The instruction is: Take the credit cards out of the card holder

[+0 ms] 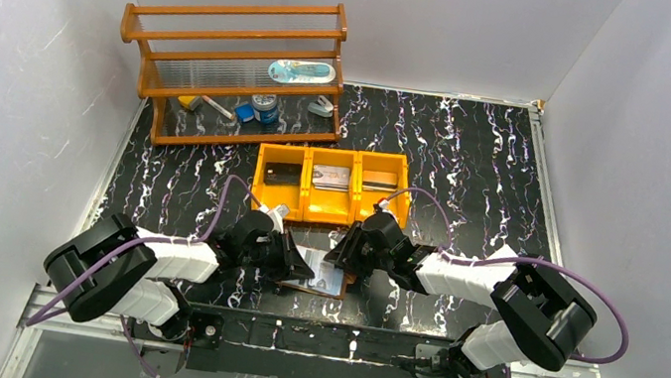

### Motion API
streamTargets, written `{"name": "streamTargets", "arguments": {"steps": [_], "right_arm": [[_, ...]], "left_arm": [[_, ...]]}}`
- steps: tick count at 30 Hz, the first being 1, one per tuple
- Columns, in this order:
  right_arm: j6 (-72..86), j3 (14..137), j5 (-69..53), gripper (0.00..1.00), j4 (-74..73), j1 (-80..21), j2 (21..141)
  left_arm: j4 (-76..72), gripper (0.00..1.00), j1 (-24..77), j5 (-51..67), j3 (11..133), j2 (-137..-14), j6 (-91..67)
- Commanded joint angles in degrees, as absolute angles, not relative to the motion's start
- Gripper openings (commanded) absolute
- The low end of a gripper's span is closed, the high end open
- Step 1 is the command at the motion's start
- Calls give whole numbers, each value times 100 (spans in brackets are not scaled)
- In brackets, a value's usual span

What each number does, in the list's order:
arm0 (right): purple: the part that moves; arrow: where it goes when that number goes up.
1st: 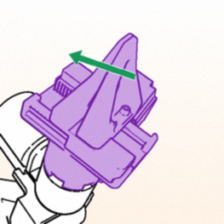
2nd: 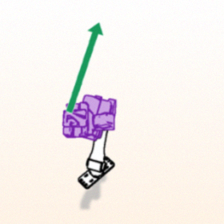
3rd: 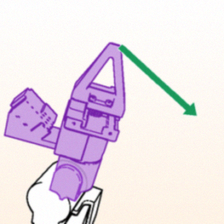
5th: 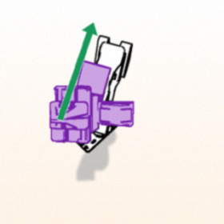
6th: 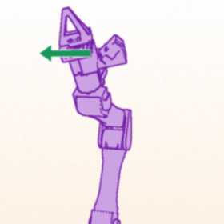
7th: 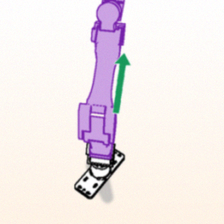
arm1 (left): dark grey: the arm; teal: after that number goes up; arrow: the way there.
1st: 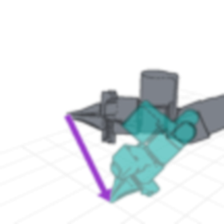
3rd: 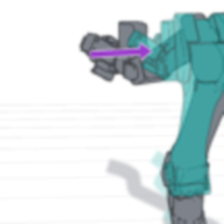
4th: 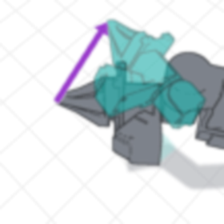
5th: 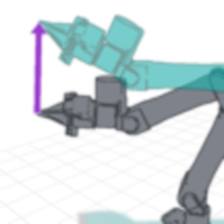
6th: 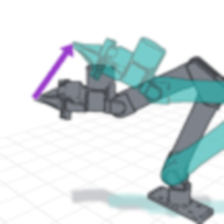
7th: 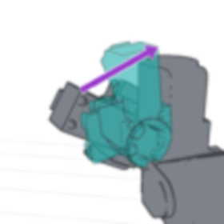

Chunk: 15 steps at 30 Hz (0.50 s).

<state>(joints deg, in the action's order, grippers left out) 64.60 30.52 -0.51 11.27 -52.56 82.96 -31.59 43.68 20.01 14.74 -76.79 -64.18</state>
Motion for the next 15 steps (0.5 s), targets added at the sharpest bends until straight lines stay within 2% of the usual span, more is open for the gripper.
{"name": "streamTargets", "arguments": {"steps": [1, 15], "right_arm": [[6301, 2739, 107, 49, 121, -5299, 8539], [6182, 2905, 179, 50, -81, -5293, 8525]], "left_arm": [[-2901, 0, 4377, 1891, 1568, -7445, -6170], [-1993, 0, 4377, 1536, 1699, -6980, -5833]]}}
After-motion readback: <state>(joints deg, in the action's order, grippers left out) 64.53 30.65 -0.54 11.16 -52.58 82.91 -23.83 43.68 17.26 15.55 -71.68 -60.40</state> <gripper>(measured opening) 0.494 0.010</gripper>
